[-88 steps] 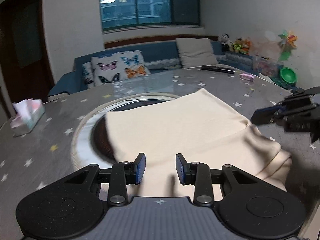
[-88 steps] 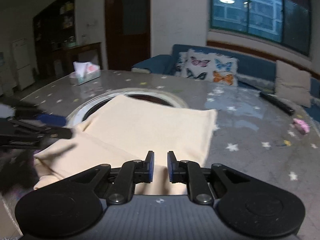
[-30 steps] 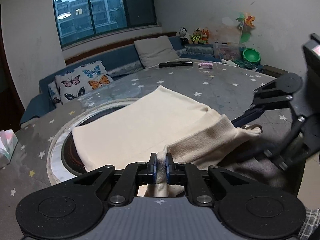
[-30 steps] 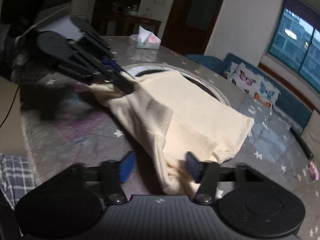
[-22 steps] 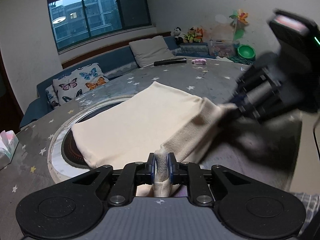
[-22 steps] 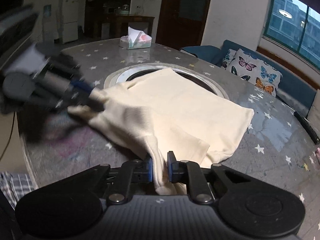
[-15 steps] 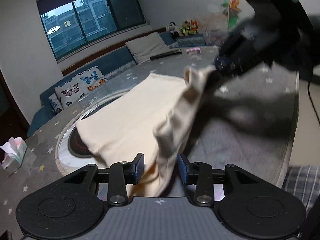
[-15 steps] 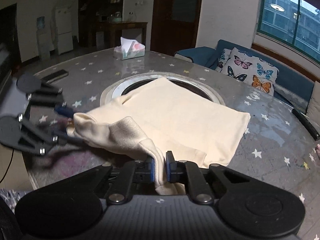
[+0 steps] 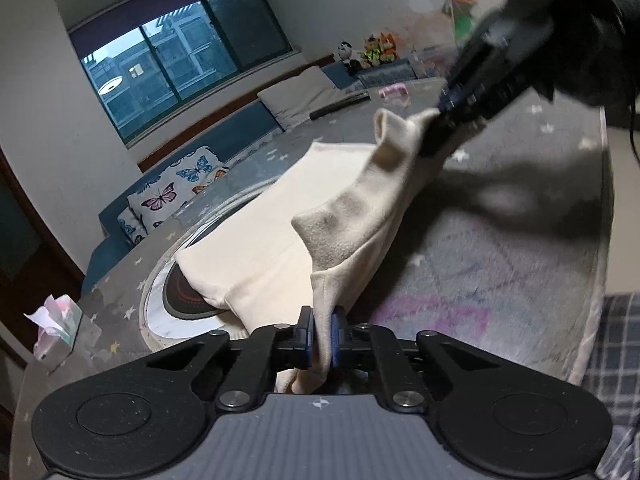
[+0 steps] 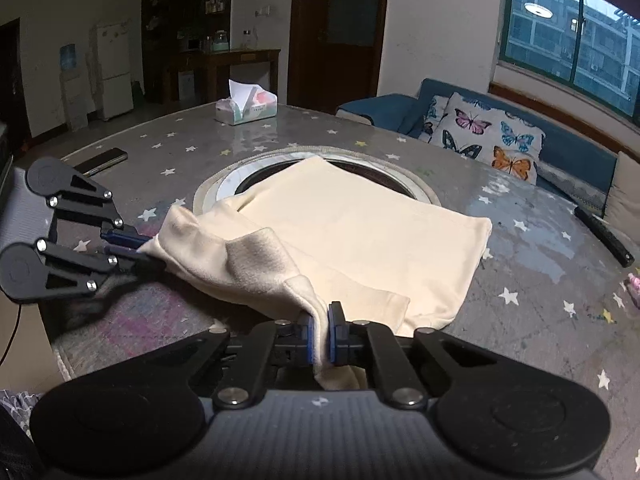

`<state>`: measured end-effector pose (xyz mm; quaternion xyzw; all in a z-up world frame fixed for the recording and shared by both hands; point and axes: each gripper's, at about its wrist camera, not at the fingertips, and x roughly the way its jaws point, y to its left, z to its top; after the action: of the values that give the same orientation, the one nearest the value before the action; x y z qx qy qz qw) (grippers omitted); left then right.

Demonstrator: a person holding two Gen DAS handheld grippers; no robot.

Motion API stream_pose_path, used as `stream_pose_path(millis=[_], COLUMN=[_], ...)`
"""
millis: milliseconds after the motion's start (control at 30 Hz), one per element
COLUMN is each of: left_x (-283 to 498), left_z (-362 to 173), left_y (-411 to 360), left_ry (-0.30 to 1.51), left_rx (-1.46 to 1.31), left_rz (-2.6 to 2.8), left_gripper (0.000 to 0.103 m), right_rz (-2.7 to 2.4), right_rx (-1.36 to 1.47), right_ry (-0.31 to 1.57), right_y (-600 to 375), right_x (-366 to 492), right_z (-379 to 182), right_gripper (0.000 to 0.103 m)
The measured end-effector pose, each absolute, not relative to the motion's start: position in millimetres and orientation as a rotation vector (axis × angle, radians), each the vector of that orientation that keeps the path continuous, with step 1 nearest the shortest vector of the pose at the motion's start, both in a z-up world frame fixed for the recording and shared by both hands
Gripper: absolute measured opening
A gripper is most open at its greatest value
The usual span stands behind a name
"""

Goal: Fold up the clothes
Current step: 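Grasp the hem with the right gripper while the left gripper grasps the hem, then lift the hem with both grippers and fold it over toward the collar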

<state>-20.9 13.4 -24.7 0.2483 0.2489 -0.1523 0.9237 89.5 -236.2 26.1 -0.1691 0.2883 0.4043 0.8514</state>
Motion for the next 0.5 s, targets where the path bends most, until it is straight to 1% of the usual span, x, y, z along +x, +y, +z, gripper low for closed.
stream_pose_path(millis=[167,433,500], left_x=[-45.1,-121.9,-120.9], left_z=[4.2,61.2,65.3], left_y=[18.0,14.1,14.7], left_ry=[0.497,0.442,0.435], left_rx=[0.445,0.363,0.353], left_rz=[-0.341,-0.372,-0.366], left_gripper=[0.008,0.008,0.008], right_rz=[0.879,0.936,0.938], right_rx=[-0.336,-0.268,-0.266], right_ry=[0.559,0.54,0.534], right_y=[-250.4,-288.9,-291.6], right_x=[67.0,-7.0,-14.6], right_z=[44.6,86.1,93.0], right_gripper=[0.006,0.006,0.005])
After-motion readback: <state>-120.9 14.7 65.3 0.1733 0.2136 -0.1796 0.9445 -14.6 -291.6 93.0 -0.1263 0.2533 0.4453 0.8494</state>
